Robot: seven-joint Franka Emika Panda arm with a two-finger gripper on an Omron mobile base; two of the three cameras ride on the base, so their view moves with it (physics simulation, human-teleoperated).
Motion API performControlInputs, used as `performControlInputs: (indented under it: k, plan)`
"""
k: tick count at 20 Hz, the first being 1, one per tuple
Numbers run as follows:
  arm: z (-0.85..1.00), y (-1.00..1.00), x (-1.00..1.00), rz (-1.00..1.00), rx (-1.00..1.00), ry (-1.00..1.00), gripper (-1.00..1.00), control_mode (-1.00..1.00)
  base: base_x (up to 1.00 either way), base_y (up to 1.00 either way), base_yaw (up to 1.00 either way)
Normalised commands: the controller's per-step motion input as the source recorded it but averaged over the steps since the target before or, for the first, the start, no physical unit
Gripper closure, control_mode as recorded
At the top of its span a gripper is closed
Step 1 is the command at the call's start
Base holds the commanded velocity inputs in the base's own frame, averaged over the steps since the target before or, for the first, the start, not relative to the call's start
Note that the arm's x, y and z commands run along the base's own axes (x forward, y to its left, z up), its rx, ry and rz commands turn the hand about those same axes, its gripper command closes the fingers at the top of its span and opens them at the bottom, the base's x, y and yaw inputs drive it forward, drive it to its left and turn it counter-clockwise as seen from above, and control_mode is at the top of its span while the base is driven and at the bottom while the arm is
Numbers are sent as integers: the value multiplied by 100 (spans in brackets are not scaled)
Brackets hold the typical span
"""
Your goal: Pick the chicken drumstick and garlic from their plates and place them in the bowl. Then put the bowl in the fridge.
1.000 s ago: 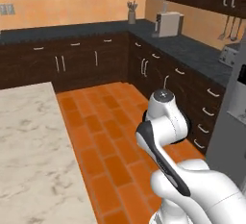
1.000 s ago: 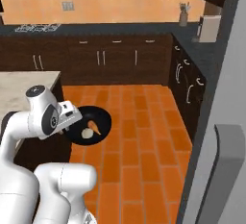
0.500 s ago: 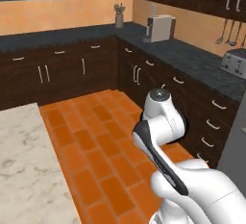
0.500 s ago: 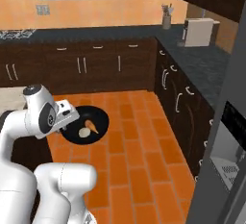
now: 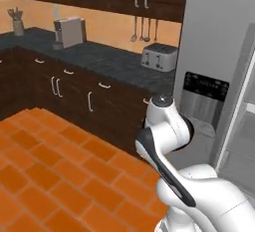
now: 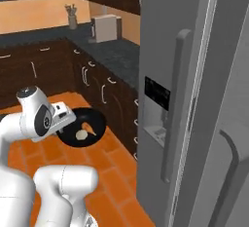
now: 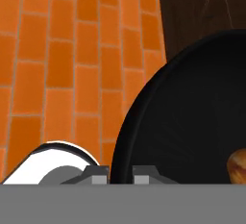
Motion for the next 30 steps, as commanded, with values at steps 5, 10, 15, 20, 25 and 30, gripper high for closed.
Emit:
performControlInputs:
  k: [5, 10, 15, 20, 25, 30]
  plan:
    - [0, 0, 0, 0, 0, 0, 100, 100, 18, 49, -75]
    - [0, 0, 0, 0, 0, 0, 100, 100, 28, 35, -75]
    - [0, 0, 0, 0, 0, 0, 100, 100, 26, 24, -73]
    - [0, 0, 0, 0, 0, 0, 100, 100, 33, -1, -43]
    - [0, 0, 0, 0, 0, 0, 100, 100, 41, -3, -7]
    - [0, 0, 0, 0, 0, 0, 100, 100, 41, -8, -15]
